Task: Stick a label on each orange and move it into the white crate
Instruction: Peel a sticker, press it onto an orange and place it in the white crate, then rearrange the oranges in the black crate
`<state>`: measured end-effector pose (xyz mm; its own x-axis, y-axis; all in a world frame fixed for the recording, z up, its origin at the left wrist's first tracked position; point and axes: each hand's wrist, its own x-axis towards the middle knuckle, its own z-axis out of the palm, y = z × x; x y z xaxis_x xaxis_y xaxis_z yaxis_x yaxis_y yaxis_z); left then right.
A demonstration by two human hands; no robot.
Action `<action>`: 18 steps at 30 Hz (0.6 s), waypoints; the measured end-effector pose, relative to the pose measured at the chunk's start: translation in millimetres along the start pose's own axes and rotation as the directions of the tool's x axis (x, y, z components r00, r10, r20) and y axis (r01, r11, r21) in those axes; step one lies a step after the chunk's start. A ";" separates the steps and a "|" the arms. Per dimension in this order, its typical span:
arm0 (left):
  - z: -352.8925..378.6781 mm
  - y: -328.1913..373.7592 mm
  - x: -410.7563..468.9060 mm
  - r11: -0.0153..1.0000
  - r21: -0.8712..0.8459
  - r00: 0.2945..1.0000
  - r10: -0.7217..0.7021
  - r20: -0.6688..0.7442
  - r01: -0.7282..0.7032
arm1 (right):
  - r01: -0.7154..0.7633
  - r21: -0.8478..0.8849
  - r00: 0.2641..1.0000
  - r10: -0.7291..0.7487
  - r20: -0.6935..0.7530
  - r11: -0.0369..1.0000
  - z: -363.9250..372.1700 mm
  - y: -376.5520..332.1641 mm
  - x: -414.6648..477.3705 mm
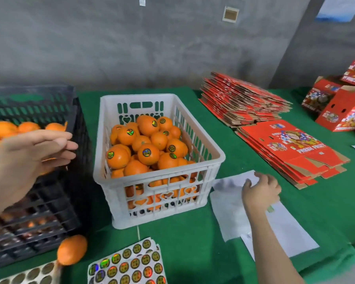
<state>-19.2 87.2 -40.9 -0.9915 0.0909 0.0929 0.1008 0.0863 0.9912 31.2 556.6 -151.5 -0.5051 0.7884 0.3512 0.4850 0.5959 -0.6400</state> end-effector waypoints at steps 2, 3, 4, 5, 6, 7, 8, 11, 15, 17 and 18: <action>-9.3 16.8 -11.0 0.999 0.003 0.994 0.040 -0.102 -0.040 | 0.270 0.259 0.960 -0.240 -0.142 0.927 -15.5 -64.4 -5.0; -15.9 21.9 -14.6 0.999 -0.009 0.989 0.051 -0.139 -0.053 | 0.402 0.353 0.915 -0.356 -0.192 0.844 -23.3 -100.5 -12.6; -23.8 25.2 -17.1 0.999 -0.005 0.981 0.050 -0.185 -0.052 | 0.512 0.429 0.859 -0.458 -0.230 0.744 -30.1 -136.3 -24.2; -31.8 28.6 -19.0 0.999 -0.006 0.974 0.039 -0.221 -0.041 | 0.589 0.496 0.801 -0.544 -0.250 0.639 -35.1 -170.7 -40.3; -40.8 30.3 -19.5 1.000 0.003 0.969 0.029 -0.246 -0.029 | 0.633 0.557 0.743 -0.624 -0.243 0.537 -38.5 -202.1 -59.8; -49.4 32.1 -20.9 1.000 0.004 0.966 0.027 -0.257 -0.026 | 0.653 0.614 0.675 -0.708 -0.208 0.442 -40.8 -230.3 -82.1; -59.9 32.7 -21.9 0.999 0.022 0.960 0.031 -0.279 -0.026 | 0.659 0.662 0.590 -0.791 -0.160 0.358 -40.9 -254.2 -105.4; -94.4 29.7 -28.6 0.997 0.075 0.938 0.060 -0.341 -0.036 | 0.598 0.772 0.306 -0.952 0.028 0.215 -28.1 -304.5 -167.3; -144.6 15.7 -31.0 0.981 0.194 0.927 0.052 -0.371 0.023 | 0.524 0.803 0.052 -0.951 0.305 0.286 1.6 -347.7 -205.5; -167.7 9.4 -22.3 0.970 0.229 0.924 0.014 -0.383 0.080 | 0.551 0.761 0.012 -0.915 0.404 0.344 21.9 -369.8 -209.8; -176.1 8.0 -15.5 0.963 0.248 0.922 -0.003 -0.386 0.107 | 0.583 0.728 -0.002 -0.895 0.446 0.361 33.4 -383.6 -211.0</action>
<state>-17.4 -88.2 -17.8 -0.9466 -0.2997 0.1192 0.0113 0.3384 0.9409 -72.1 156.5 -3.0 -0.7514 -0.6034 0.2670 -0.6388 0.5636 -0.5237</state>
